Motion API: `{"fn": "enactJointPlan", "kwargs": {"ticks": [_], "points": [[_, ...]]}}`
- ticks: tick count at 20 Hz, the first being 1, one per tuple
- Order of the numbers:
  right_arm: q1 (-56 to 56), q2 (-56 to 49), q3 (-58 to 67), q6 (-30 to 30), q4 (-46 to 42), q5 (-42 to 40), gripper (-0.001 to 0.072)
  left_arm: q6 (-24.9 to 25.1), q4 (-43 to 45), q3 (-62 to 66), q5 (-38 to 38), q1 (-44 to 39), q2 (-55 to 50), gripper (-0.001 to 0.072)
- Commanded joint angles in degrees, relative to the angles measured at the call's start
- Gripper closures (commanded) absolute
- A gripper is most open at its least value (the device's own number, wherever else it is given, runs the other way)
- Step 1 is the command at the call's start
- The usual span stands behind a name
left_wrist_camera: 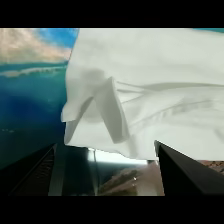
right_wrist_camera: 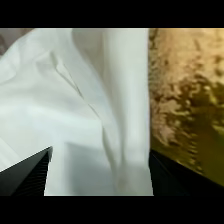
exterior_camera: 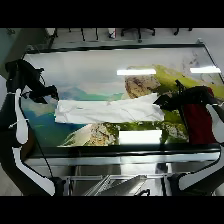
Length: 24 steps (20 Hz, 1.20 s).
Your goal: Fold the shirts.
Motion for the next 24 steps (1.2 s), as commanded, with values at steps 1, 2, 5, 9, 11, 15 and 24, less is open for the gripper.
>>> {"fn": "enactJointPlan", "kwargs": {"ticks": [1, 2, 5, 9, 11, 15, 24], "points": [[1.01, -2.91, 1.25, -1.05, 0.15, -1.55, 0.0011, -0.46, -2.03, -4.44, -2.23, 1.77, 4.52, 0.0011], [1.38, -3.23, 1.25, -1.05, 0.20, -1.57, 0.0078, -0.39, -3.54, -6.40, -3.54, 1.99, 6.23, 0.0011], [1.70, -3.58, 1.36, -2.05, 0.13, -1.57, 0.0459, -0.33, -5.03, -13.35, -5.73, 1.73, 10.64, 0.0135], [1.70, -3.56, 1.44, -3.43, 0.15, -1.51, 0.0685, 1.22, -5.11, -23.19, -8.02, 1.75, 14.36, 0.0693], [1.70, -3.56, 1.44, -3.43, 0.15, -1.44, 0.0685, 1.22, -5.29, -28.17, -10.36, 1.53, 15.21, 0.0693], [1.73, -3.56, 1.46, -3.41, 0.31, -1.09, 0.0685, 1.22, -5.31, -37.07, -21.35, -1.36, 15.12, 0.0693], [1.73, -3.56, 1.46, -3.13, 0.31, -1.09, 0.0685, -2.38, -9.51, -27.61, -36.11, -2.64, 7.26, 0.0693]]}}
